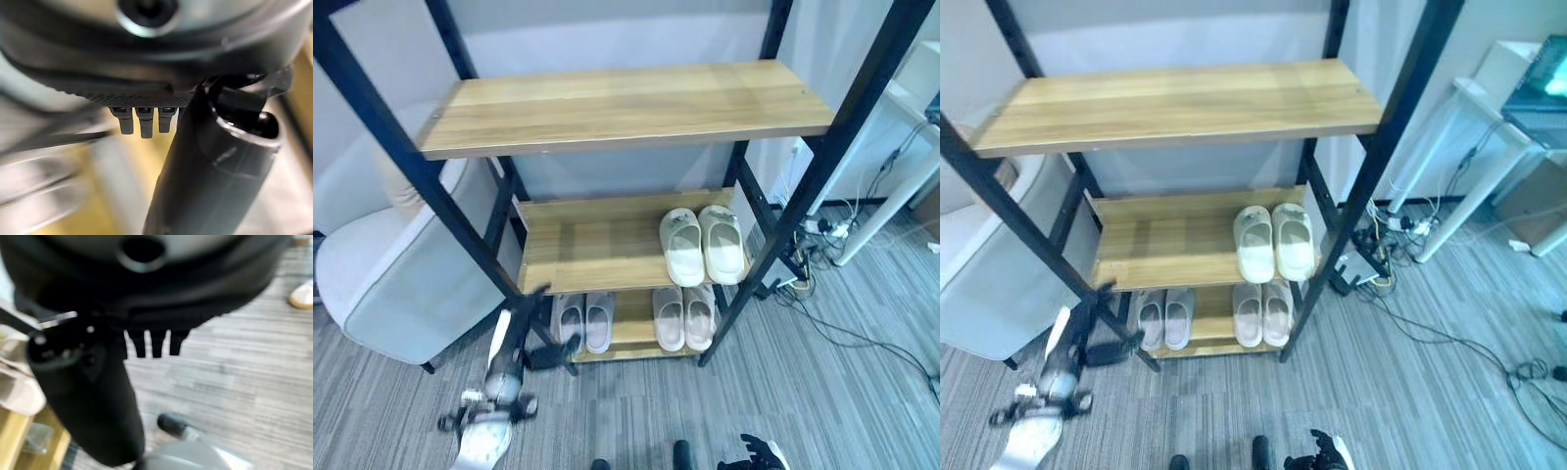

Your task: Arrange the slippers neatly on the shoe rack.

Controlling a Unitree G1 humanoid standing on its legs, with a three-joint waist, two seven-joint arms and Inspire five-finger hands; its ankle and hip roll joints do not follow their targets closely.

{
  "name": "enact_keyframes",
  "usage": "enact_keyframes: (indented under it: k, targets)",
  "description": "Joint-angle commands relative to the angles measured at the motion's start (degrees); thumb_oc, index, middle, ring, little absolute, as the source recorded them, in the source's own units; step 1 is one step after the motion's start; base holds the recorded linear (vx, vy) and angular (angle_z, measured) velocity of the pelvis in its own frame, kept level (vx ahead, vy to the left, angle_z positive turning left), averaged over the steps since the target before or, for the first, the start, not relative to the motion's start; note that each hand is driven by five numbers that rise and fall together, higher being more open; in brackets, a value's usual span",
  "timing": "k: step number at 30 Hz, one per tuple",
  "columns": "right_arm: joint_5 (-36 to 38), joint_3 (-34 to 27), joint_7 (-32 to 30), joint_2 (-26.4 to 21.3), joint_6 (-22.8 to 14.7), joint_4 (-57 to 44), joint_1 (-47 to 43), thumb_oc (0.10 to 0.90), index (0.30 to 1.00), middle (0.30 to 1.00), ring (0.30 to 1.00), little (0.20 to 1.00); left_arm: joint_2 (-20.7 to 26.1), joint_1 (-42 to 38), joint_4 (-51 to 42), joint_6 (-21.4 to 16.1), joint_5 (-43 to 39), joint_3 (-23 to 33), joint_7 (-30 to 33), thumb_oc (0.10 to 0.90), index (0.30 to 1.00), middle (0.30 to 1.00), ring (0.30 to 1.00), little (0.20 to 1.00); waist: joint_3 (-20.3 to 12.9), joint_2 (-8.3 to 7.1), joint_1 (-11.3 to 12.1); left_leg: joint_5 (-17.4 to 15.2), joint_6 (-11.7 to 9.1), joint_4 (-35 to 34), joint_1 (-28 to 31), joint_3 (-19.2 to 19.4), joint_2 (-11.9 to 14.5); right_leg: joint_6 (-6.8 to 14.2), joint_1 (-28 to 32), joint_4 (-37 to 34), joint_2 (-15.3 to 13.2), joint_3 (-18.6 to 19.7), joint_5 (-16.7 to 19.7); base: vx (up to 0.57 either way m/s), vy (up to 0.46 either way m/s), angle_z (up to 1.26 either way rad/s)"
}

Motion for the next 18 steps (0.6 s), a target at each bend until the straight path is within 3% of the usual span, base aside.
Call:
enact_keyframes:
  k: [1, 2, 3, 9, 15, 17, 18]
  targets:
    - [0.3, -0.5, 0.0, -1.0, -1.5, 1.7, -0.7, 0.800, 0.900, 0.900, 0.900, 0.900, -1.4, -6.2, 5.1, -2.6, 5.9, -0.5, 0.4, 0.800, 0.900, 0.900, 0.900, 0.900, -2.4, -0.77, 0.2, -3.0, 0.2, 0.5, -1.0, -0.7, -1.3, 3.3, 3.2, 0.8, 0.6, -0.6, -7.6, -0.03, 0.004, 0.06]
    - [1.7, -1.5, -0.5, -1.4, -1.8, 1.9, -0.7, 0.800, 0.900, 0.900, 0.900, 0.900, -4.5, -8.2, 16.2, -0.1, 7.3, -0.5, 2.1, 0.800, 0.900, 0.900, 0.900, 0.900, -2.6, -1.02, -0.1, -2.8, 0.2, 0.5, -0.7, -1.0, -1.3, 3.1, 3.6, 0.8, 0.5, -0.9, -7.5, 0.00, 0.000, 0.00]
    - [1.7, -1.5, -0.5, -1.5, -1.8, 1.9, -0.8, 0.800, 0.900, 0.900, 0.900, 0.900, -4.6, -8.5, 16.6, -0.3, 7.4, -0.6, 2.2, 0.800, 0.900, 0.900, 0.900, 0.900, -2.5, -0.96, -0.1, -2.8, 0.2, 0.5, -0.7, -1.0, -1.3, 3.1, 3.6, 0.8, 0.5, -0.9, -7.6, -0.03, 0.008, 0.05]
    - [3.1, -2.2, 0.6, -1.4, -2.0, 2.8, 0.5, 0.800, 0.900, 0.900, 0.900, 0.900, -9.8, -13.9, 39.8, 1.9, 0.6, 6.2, 4.0, 0.800, 0.900, 0.900, 0.900, 0.900, -3.2, -1.72, -0.9, -2.6, 0.0, 0.5, -0.6, -1.5, -1.3, 2.9, 3.7, 0.8, 0.4, -1.4, -7.4, -0.03, 0.007, 0.09]
    - [7.6, -3.6, 3.1, -0.3, -1.8, 6.4, 0.8, 0.800, 0.900, 0.900, 0.900, 0.900, -11.7, -16.7, 51.1, 2.3, -10.2, 14.0, 3.0, 0.800, 0.900, 0.900, 0.900, 0.900, -4.0, -2.34, -0.5, -2.6, -0.1, 0.5, -0.2, -1.4, -1.4, 2.9, 3.8, 0.8, 0.4, -1.3, -7.3, 0.00, 0.002, 0.02]
    - [8.6, -3.3, 3.8, 0.3, -1.7, 6.8, 0.7, 0.800, 0.900, 0.900, 0.900, 0.900, -11.8, -17.5, 54.5, 3.2, -9.6, 14.3, 2.7, 0.800, 0.900, 0.900, 0.900, 0.900, -4.1, -2.32, -0.6, -2.6, -0.1, 0.5, -0.2, -1.3, -1.4, 2.8, 3.7, 0.8, 0.4, -1.2, -7.2, 0.00, 0.000, 0.00]
    - [8.8, -2.8, 4.3, 0.7, -1.3, 8.1, 0.0, 0.800, 0.900, 0.900, 0.900, 0.900, -11.7, -18.4, 58.6, 4.6, -5.6, 13.0, 3.3, 0.800, 0.900, 0.900, 0.900, 0.900, -4.3, -2.34, -0.7, -2.6, -0.1, 0.5, -0.1, -1.2, -1.4, 2.9, 3.6, 0.8, 0.4, -1.1, -7.1, 0.00, 0.000, 0.00]
